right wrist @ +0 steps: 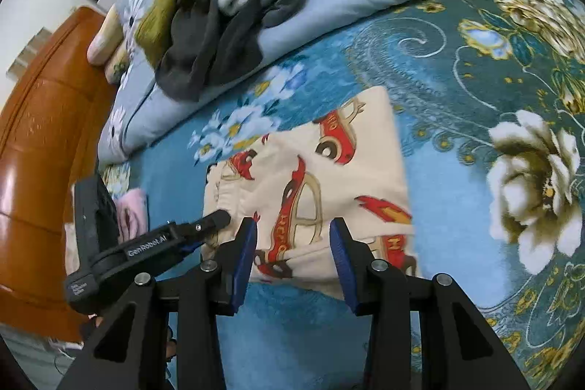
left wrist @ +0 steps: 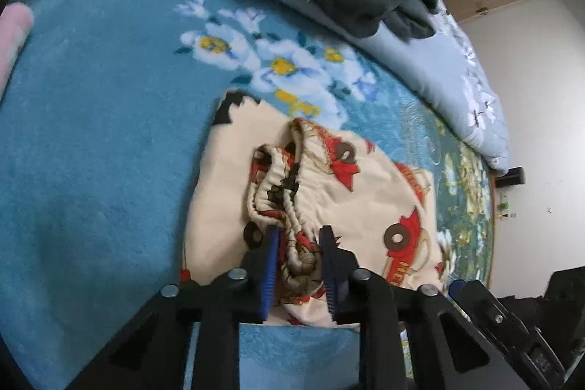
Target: Fold clothes
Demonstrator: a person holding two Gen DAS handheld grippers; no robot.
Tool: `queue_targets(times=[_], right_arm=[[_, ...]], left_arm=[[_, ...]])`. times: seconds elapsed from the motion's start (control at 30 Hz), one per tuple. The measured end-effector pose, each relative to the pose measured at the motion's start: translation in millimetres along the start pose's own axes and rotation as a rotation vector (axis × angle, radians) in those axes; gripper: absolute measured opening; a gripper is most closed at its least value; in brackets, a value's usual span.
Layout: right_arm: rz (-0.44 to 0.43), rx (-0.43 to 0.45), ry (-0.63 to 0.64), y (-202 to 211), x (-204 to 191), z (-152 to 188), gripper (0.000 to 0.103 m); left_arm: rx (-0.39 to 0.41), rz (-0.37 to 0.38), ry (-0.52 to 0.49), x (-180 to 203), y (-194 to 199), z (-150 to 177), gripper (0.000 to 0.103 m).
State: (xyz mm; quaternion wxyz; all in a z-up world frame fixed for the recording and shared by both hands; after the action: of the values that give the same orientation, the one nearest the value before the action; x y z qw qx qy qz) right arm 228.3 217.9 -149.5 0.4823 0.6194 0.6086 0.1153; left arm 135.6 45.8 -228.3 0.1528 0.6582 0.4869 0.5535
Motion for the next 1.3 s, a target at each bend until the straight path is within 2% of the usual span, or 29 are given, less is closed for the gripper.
queue_targets(times=[0.13,0.17,0.23,0.3,0.4,0.5,0.53,0.6,0.63,0.7,0.8,0.83,0.87,0.9,0.97,1.03,1.13,1.3], right_arm=[[-0.012,0.037,-0.031,7.5,3.7,-11.5,0.042],[-0.014,0.039,-0.032,7.4,4.6,-12.5,0.042],[-0.007,0.028,-0.042,2.5,9.8,-11.0,0.042],[0.011,0.002,-0.061,-6.6,18.0,-6.2,0.042],[0.038,-0.037,-0.089,-20.2,30.2,1.0,0.042],[0.052,-0.067,-0.124,-31.6,42.0,5.1,0.042],[0.054,-0.073,-0.136,-34.8,45.9,5.6,0.043],[0.049,-0.085,-0.169,-42.9,53.5,5.9,0.047],[0.045,-0.094,-0.192,-47.2,56.3,6.9,0.05],[0.018,-0.111,-0.221,-56.0,56.6,8.1,0.05],[0.012,-0.14,-0.242,-66.8,57.2,13.1,0.051],[0.009,-0.144,-0.254,-68.4,56.7,14.7,0.051],[0.005,-0.148,-0.265,-69.9,56.2,16.2,0.051],[0.011,-0.148,-0.266,-70.1,55.8,17.3,0.05],[0.023,-0.136,-0.264,-67.1,52.5,16.8,0.03],[0.009,-0.117,-0.263,-59.9,45.3,12.9,0.019],[-0.007,-0.076,-0.205,-40.7,26.8,2.1,0.016],[-0.054,0.006,-0.098,3.9,-18.7,-28.9,0.016]], left_arm=[[0.149,0.127,-0.079,15.3,52.5,-25.8,0.02],[0.177,0.106,-0.105,10.6,61.9,-30.5,0.02],[0.184,0.021,-0.124,-8.4,58.1,-32.7,0.02],[0.097,-0.056,-0.085,-41.4,37.1,-22.4,0.02],[0.036,-0.066,0.015,-65.3,23.3,-9.6,0.024],[0.051,-0.074,0.05,-72.7,24.5,-10.9,0.045],[0.038,-0.07,0.064,-74.9,21.6,-9.7,0.058],[0.013,-0.062,0.091,-79.2,15.9,-7.3,0.06],[-0.009,-0.031,0.113,-79.3,12.4,-2.6,0.059],[-0.014,-0.017,0.132,-76.2,7.2,-0.2,0.06],[-0.005,-0.002,0.158,-70.9,3.2,0.8,0.057],[-0.001,-0.006,0.163,-69.3,1.9,1.0,0.049],[-0.007,-0.021,0.15,-67.4,-1.0,2.4,0.027],[-0.012,-0.036,0.138,-65.5,-3.8,3.6,0.024],[0.002,-0.055,0.097,-57.6,0.2,2.9,0.021],[0.025,-0.059,0.053,-45.3,7.1,-0.1,0.019],[0.068,-0.012,-0.007,-19.4,27.7,-10.1,0.019],[0.182,0.107,-0.057,13.0,97.3,-46.1,0.019]])
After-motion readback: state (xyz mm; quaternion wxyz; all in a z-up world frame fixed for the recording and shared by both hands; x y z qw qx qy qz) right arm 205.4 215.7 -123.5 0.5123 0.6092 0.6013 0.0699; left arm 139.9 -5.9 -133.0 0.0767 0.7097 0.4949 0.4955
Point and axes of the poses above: each gripper's, at about its wrist camera, not at the fingertips, and y roughly against the way its jaws point, x to its right, z to its underside, the point moved 9 cm from there along -y, roughly the way its jaws point, and after that the axes turned 14 degrees about x, right-handed, at the moved point
